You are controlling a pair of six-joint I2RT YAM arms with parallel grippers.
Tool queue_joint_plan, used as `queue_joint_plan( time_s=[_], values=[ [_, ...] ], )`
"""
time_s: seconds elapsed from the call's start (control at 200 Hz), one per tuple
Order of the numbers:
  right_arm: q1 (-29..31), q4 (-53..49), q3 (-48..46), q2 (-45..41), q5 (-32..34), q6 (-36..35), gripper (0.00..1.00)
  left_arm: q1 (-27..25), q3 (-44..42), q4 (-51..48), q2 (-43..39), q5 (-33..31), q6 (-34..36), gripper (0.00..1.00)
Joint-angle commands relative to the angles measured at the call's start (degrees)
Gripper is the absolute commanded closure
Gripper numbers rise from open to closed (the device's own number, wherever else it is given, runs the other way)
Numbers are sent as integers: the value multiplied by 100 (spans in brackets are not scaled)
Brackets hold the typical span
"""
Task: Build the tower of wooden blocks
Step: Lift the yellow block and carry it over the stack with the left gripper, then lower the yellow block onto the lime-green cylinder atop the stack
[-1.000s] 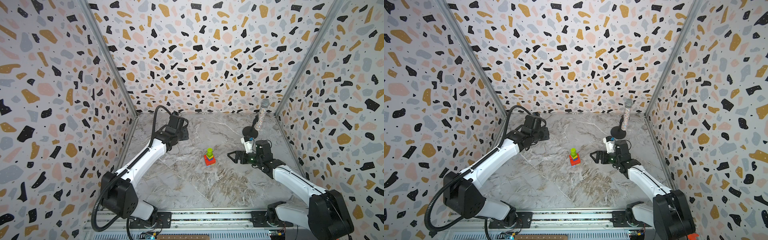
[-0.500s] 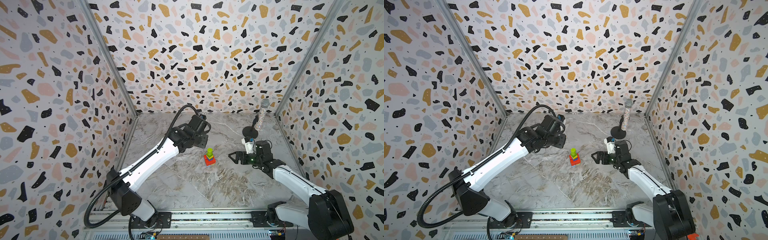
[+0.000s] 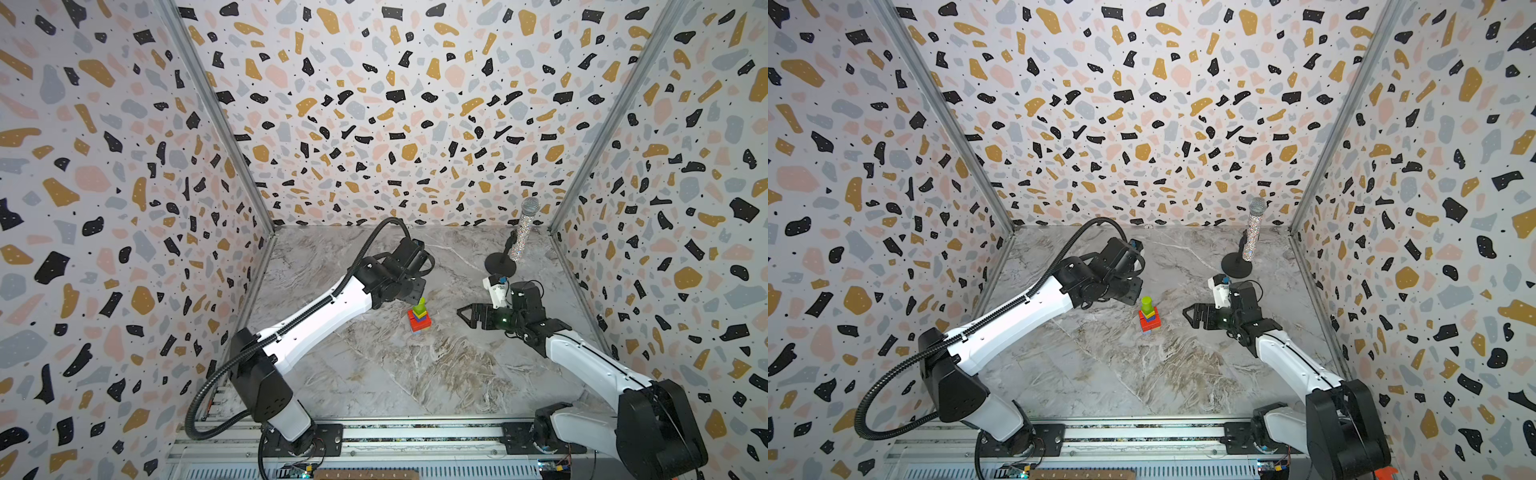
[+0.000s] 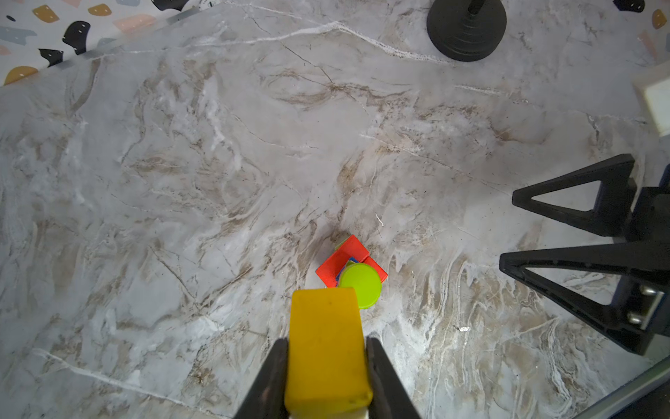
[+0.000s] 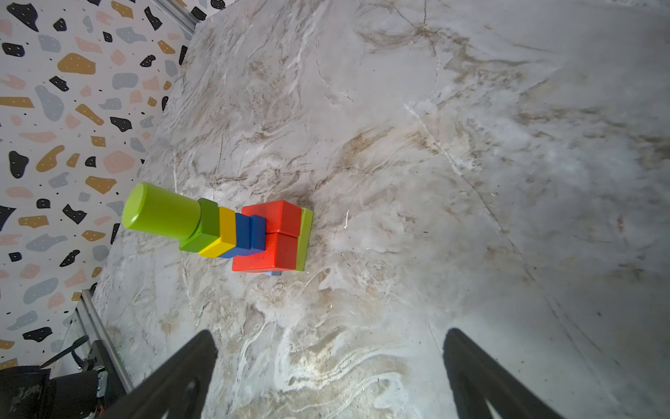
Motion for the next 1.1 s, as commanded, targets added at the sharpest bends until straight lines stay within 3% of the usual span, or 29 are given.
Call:
queue_joint_plan(
  time_s=[0.0, 1.096],
  values=[
    [-23, -71, 103, -64, -40, -54, 1, -61, 187, 156, 35, 39, -9, 83],
    [-22, -1, 62, -29, -198, -24, 1, -274, 359, 324, 594, 6, -35, 86]
  ],
)
